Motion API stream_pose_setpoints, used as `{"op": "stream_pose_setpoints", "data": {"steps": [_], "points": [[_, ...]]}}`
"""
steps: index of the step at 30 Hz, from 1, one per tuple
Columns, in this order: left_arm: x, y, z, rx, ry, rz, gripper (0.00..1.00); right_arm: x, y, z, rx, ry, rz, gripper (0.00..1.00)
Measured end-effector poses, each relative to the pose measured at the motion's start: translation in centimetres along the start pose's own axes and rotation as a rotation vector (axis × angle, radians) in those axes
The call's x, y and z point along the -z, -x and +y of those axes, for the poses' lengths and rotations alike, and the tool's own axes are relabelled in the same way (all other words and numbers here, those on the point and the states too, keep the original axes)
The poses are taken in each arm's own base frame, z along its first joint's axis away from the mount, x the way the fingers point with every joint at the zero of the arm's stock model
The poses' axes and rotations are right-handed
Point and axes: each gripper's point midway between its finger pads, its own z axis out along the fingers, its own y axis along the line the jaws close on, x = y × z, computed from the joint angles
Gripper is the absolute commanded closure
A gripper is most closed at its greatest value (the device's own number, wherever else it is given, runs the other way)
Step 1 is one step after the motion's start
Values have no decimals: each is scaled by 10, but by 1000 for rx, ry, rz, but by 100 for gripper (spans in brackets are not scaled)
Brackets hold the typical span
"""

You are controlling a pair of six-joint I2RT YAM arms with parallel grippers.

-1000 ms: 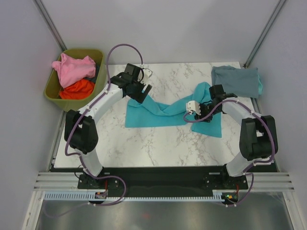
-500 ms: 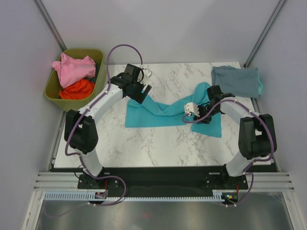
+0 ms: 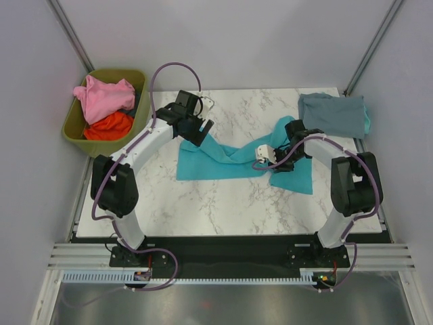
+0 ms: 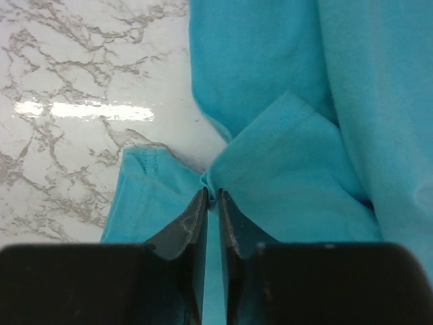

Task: Fold and stack the t-shirts
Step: Flatten the tshirt out

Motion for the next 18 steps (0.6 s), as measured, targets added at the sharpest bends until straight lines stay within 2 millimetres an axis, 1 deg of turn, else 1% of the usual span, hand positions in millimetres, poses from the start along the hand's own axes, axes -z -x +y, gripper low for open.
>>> {"op": "stream_pose_setpoints", "data": {"steps": [6,9,11,12,16,18], "points": [[-2,-3,1,-1,11,7,12,6,6,-16,8,-32,3,92],[-10,-11,0,0,6,31,13,10,9,-23,10,-49,1,96],[-21,-17,0,3,1,53,16,13,11,-26,6,-59,-1,98],[-30,-23,0,5,-2,74,19,14,12,-28,3,-63,-2,99],[-65,-54,1,14,-14,180,25,16,14,-32,-9,-76,-4,100],[-76,-68,1,16,-19,223,27,17,15,-32,-14,-77,-5,100]]}}
